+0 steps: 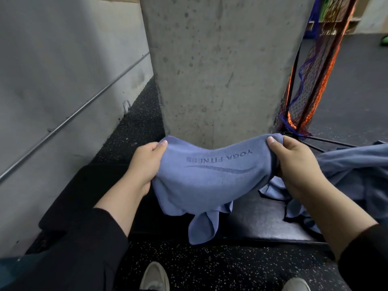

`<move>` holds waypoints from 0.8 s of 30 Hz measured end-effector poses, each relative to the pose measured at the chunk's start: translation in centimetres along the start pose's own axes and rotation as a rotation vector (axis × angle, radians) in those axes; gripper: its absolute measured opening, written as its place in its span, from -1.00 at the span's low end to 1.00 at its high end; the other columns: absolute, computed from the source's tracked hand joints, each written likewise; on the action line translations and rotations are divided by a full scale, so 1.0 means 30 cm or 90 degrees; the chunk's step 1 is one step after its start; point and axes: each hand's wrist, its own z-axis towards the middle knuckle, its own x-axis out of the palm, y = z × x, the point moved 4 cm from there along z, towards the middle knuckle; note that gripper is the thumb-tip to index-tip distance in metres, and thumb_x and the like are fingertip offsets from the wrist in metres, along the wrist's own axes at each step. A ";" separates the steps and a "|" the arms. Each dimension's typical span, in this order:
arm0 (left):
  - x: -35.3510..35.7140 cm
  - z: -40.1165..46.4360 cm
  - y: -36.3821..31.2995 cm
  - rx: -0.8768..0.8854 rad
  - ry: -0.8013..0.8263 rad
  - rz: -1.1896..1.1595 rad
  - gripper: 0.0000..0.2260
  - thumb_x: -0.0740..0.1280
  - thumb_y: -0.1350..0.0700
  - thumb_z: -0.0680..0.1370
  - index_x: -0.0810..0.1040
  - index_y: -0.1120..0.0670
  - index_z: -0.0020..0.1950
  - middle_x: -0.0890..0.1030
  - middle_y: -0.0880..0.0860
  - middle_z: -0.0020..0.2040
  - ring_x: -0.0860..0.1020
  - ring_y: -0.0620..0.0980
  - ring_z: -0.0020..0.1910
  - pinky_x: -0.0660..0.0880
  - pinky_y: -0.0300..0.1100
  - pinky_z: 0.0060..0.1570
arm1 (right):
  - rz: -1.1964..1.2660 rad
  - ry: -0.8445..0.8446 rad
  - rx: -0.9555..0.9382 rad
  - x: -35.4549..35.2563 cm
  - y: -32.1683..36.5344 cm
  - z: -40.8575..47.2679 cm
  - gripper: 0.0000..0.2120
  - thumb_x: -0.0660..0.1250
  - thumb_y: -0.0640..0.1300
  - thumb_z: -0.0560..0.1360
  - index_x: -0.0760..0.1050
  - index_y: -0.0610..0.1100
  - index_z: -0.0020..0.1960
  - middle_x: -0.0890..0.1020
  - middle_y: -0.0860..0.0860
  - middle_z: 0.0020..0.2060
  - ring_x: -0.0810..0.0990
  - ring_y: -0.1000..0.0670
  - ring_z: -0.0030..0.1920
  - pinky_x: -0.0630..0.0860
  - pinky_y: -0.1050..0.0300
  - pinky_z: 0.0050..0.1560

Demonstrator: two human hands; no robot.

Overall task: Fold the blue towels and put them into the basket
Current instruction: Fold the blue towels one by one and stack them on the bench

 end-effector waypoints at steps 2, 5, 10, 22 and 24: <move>0.018 0.071 -0.027 -0.025 -0.044 -0.104 -0.53 0.30 -0.26 0.52 0.60 0.17 -0.03 0.69 0.16 -0.08 0.62 0.03 -0.07 0.58 0.10 0.04 | 0.098 -0.030 0.038 0.023 0.000 0.085 -0.67 0.34 0.15 0.53 0.58 -0.14 -0.06 0.66 -0.10 -0.24 0.63 -0.10 -0.26 0.59 -0.08 -0.15; 0.082 0.135 -0.002 -0.125 0.011 -0.191 -0.75 0.24 -0.17 0.66 0.58 -0.03 0.04 0.70 0.06 0.04 0.67 0.06 0.02 0.59 0.02 0.00 | 0.189 0.014 0.095 0.099 -0.041 0.198 -0.71 0.28 0.08 0.63 0.59 -0.14 0.02 0.64 0.01 -0.26 0.62 0.03 -0.30 0.55 0.13 -0.28; 0.164 0.081 0.263 -0.319 0.242 0.229 -0.47 0.37 -0.11 0.60 0.35 0.06 0.50 0.64 0.11 0.07 0.63 0.08 0.01 0.53 -0.05 -0.09 | -0.230 0.244 0.141 0.254 -0.322 0.159 -0.69 0.44 0.01 0.52 0.46 -0.09 -0.31 0.45 0.09 -0.49 0.39 0.02 -0.37 0.33 0.13 -0.33; 0.161 0.131 0.287 -0.164 0.163 0.285 -0.84 0.26 0.10 0.56 0.53 0.14 -0.16 0.59 0.16 -0.19 0.51 0.05 -0.21 0.51 0.01 -0.16 | -0.475 0.090 0.059 0.232 -0.361 0.189 -0.87 0.38 -0.17 0.49 0.56 -0.18 0.02 0.63 -0.16 -0.12 0.58 -0.15 -0.11 0.35 0.16 -0.15; 0.159 0.148 0.239 -0.181 0.087 -0.053 -0.79 0.27 0.03 0.64 0.61 0.14 0.07 0.67 0.16 0.05 0.62 0.08 0.02 0.56 0.11 0.13 | -0.217 -0.055 0.025 0.194 -0.299 0.217 -0.70 0.42 -0.12 0.52 0.53 -0.12 0.23 0.63 -0.09 -0.13 0.59 -0.07 -0.15 0.39 0.18 -0.17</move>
